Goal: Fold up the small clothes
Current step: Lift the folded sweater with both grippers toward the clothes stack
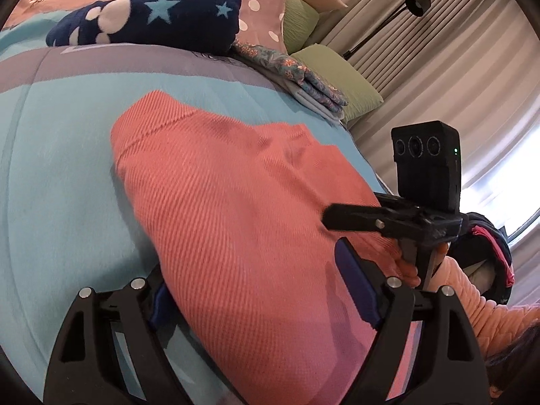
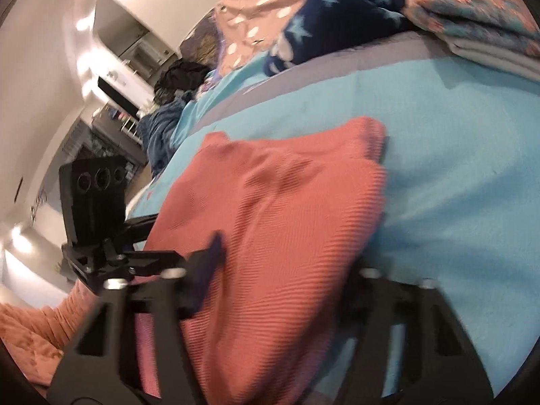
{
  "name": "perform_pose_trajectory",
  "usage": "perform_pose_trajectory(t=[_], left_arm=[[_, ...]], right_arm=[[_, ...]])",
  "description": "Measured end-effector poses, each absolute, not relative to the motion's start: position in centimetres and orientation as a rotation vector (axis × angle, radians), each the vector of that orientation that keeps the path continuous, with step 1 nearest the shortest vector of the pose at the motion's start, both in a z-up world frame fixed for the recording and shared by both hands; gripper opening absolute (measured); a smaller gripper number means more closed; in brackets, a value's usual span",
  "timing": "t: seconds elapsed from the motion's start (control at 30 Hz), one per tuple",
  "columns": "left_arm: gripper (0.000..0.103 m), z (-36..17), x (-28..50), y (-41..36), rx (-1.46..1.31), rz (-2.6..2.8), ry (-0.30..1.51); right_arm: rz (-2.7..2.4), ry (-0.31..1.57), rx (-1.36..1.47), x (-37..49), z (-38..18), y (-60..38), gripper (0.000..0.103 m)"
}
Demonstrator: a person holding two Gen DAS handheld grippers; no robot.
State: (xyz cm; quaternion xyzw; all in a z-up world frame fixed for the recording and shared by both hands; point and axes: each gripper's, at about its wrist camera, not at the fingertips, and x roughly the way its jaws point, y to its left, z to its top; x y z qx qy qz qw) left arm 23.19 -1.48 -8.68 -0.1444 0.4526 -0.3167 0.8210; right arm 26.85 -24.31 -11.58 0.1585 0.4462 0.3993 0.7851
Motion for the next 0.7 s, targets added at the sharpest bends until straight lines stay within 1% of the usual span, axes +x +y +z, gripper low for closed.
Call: perform_pose_trajectory(t=[0.03,0.07,0.13,0.2,0.23,0.37,0.5,0.7], left_arm=[[0.070,-8.6,23.3,-1.7,-0.284,-0.652,0.961],[0.063,-8.6,23.3,-1.8,-0.259,-0.626,0.961],[0.037,-8.4,23.4,-1.7,-0.250,-0.606,0.958],[0.032,-7.7,22.9,-1.9,-0.222,-0.593,0.940],[0.031,-7.0,22.3,-2.6,-0.162,-0.568,0.915],[0.030,-3.3,19.9,-5.2,0.019,-0.495,0.811],[0.030,0.6,17.2,-6.4,0.092,-0.487,0.716],[0.027,4.7,13.4,-8.7,0.172,-0.486,0.605]], right_arm=[[0.866,0.970,0.367,27.1,-11.7,-24.5,0.039],[0.870,0.980,0.385,27.1,-11.8,-24.8,0.035],[0.858,0.968,0.360,26.7,-11.4,-24.5,0.031],[0.839,0.926,0.303,25.8,-10.2,-24.1,0.027],[0.835,0.901,0.287,25.3,-9.5,-23.9,0.026],[0.818,0.774,0.274,22.4,-5.8,-25.1,0.025],[0.810,0.671,0.282,19.2,-2.8,-26.7,0.024],[0.774,0.546,0.268,14.6,0.9,-29.1,0.023]])
